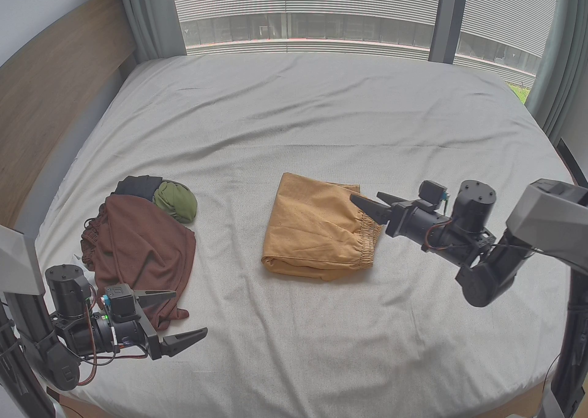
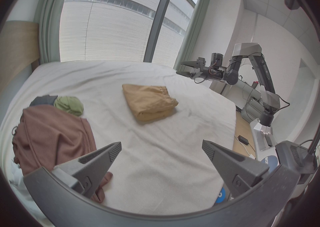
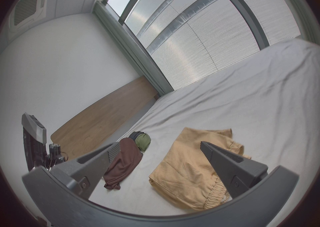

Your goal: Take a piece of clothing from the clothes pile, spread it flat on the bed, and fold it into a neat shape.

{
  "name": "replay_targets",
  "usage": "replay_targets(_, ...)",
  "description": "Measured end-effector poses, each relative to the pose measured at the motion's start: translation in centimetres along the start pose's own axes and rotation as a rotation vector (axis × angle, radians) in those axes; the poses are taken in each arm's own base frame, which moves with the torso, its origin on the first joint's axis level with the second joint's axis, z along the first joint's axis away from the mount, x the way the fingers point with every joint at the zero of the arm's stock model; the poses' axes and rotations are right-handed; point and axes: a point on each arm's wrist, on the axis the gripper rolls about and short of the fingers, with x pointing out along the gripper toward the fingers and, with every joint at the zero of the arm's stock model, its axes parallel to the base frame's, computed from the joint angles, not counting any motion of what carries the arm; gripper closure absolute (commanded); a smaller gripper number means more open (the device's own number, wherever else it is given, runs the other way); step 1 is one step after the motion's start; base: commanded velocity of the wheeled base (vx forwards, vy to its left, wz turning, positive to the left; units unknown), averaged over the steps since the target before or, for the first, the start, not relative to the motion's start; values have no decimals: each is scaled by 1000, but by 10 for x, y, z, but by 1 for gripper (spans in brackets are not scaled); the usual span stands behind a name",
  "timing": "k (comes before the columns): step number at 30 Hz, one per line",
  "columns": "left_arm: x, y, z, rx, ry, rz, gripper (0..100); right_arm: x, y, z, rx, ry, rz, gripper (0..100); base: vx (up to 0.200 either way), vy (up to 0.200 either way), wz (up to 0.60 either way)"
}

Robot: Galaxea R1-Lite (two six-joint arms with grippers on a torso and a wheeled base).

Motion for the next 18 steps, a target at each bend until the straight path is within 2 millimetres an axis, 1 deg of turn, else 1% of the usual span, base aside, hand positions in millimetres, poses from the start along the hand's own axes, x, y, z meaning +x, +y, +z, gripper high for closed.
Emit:
replay_targets(1, -2, -2, 5, 11, -18, -1, 0, -11, 8, 8, -21, -5, -2, 0, 0, 0, 0)
replay_targets(3, -5, -5, 13, 28, -49, -3, 0, -29, 18, 17, -55, -9, -12, 0, 0, 0, 0)
replay_targets(4, -8, -8, 19, 42, -75, -5, 0, -42, 25, 24, -81, -14, -23, 0, 0, 0, 0)
replay_targets(9, -19, -17, 38, 79, -156, -5, 0, -83, 47, 44, -138, -47, -44, 0, 0, 0, 0)
replay_targets(12, -28, -23, 49, 94, -208, 11, 0, -112, 64, 57, -166, -84, -50, 0, 0, 0, 0)
replay_targets(15, -35, -26, 56, 95, -246, 30, 0, -138, 77, 65, -184, -113, -56, 0, 0, 0, 0)
replay_targets(18, -42, -30, 64, 86, -286, 46, 0, -166, 90, 66, -199, -132, -66, 0, 0, 0, 0)
